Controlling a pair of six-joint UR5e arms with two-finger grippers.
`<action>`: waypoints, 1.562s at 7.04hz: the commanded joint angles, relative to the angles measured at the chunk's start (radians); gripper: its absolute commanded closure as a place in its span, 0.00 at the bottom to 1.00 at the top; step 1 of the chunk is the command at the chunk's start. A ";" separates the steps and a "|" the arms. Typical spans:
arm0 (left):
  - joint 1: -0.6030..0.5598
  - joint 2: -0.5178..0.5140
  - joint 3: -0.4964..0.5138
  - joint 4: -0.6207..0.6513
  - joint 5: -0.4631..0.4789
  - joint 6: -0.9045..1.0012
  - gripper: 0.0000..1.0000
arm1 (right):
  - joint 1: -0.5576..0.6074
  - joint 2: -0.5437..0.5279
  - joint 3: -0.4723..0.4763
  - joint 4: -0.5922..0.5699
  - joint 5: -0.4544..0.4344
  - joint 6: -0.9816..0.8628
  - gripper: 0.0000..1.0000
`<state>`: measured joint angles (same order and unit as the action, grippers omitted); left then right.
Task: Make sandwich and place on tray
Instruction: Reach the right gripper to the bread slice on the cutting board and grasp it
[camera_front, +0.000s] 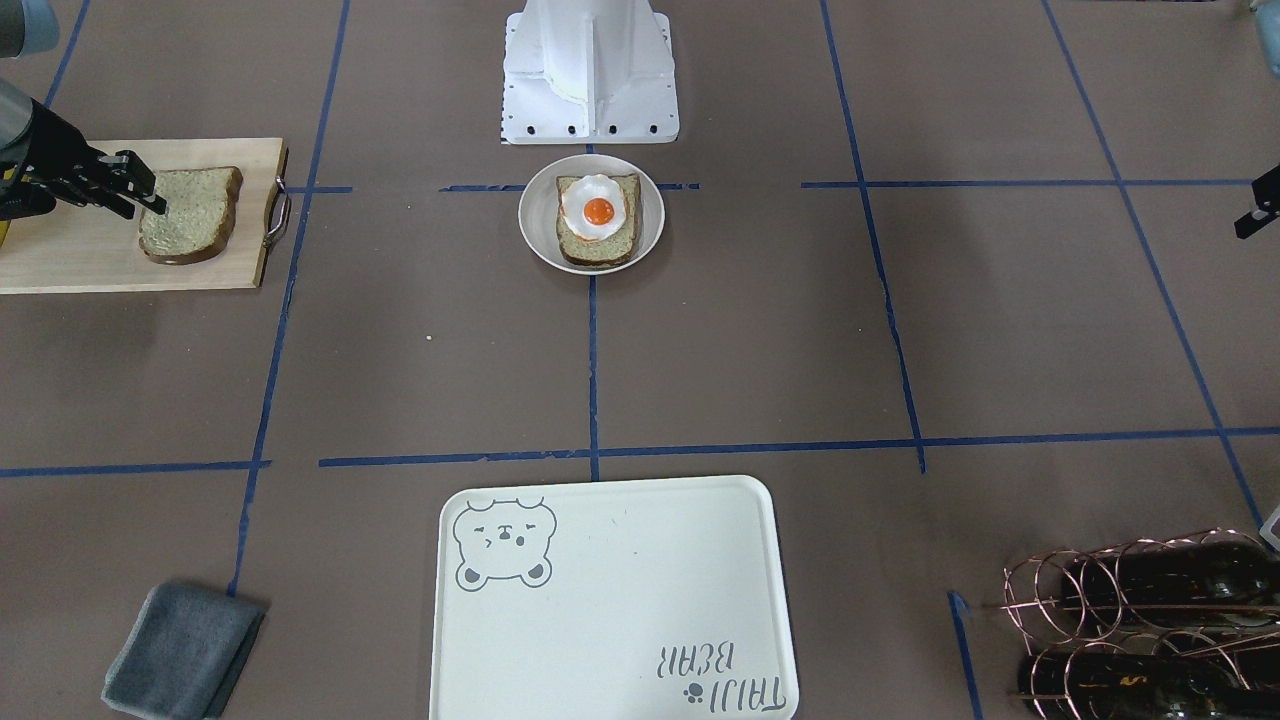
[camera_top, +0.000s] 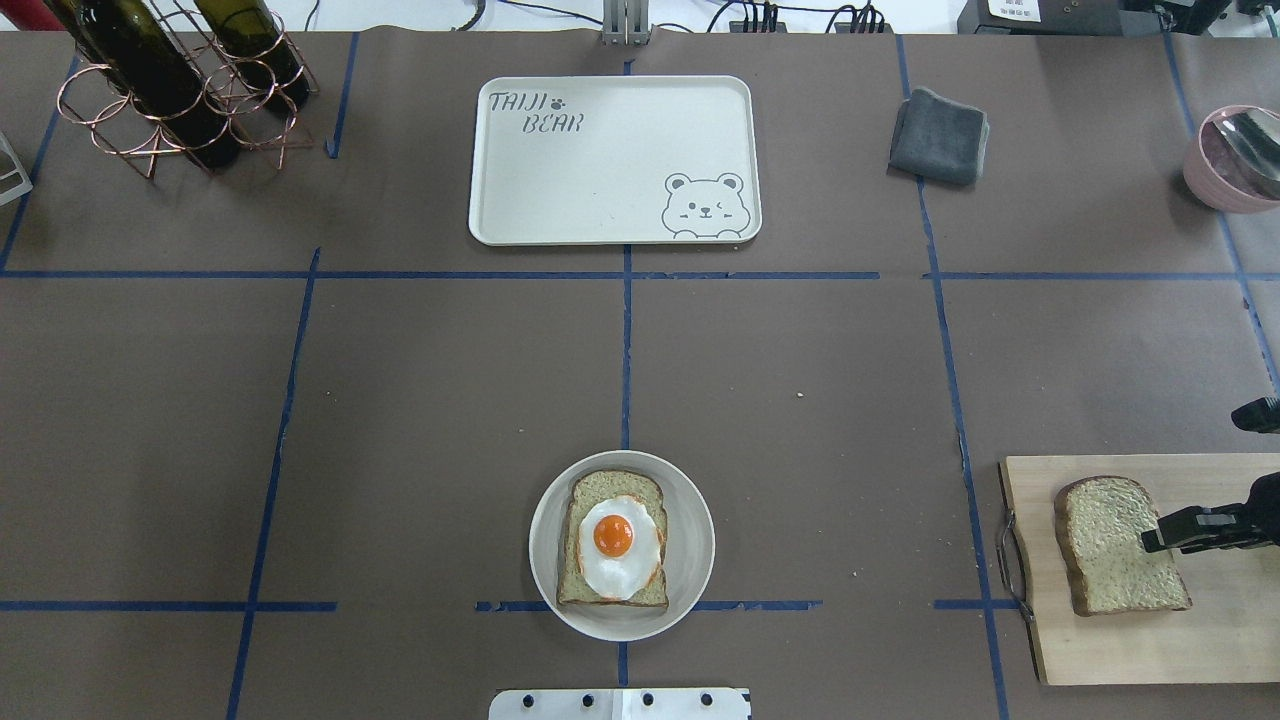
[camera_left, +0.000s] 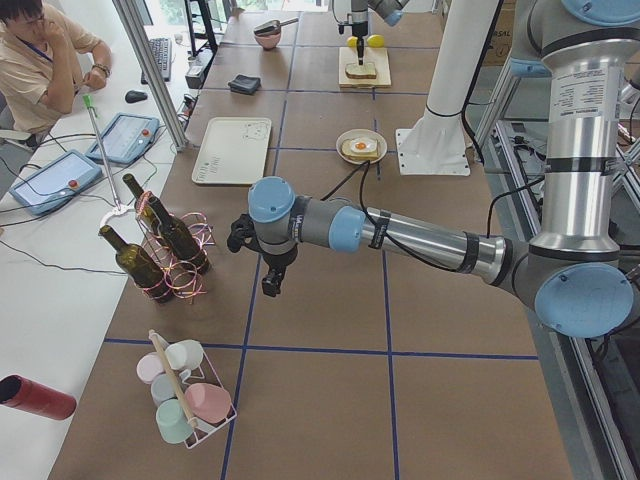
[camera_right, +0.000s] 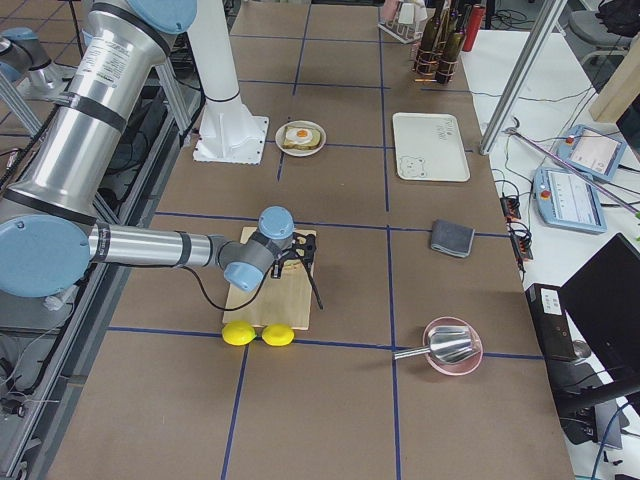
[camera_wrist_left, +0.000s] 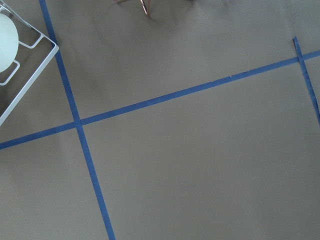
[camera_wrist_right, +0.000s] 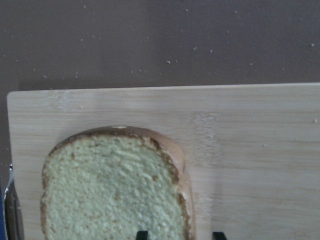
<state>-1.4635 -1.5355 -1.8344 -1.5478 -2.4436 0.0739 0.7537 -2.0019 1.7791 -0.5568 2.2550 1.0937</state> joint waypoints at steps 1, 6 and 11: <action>0.000 0.000 0.001 0.000 0.000 0.001 0.00 | -0.004 0.002 -0.001 0.000 0.000 0.000 0.47; -0.001 0.000 0.003 0.000 0.000 0.001 0.00 | -0.014 0.000 -0.001 0.000 0.000 0.000 1.00; 0.000 0.000 0.000 0.000 0.000 0.001 0.00 | -0.007 -0.008 0.115 0.028 0.020 0.053 1.00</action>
<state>-1.4636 -1.5355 -1.8333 -1.5478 -2.4437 0.0752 0.7467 -2.0096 1.8403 -0.5365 2.2675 1.1060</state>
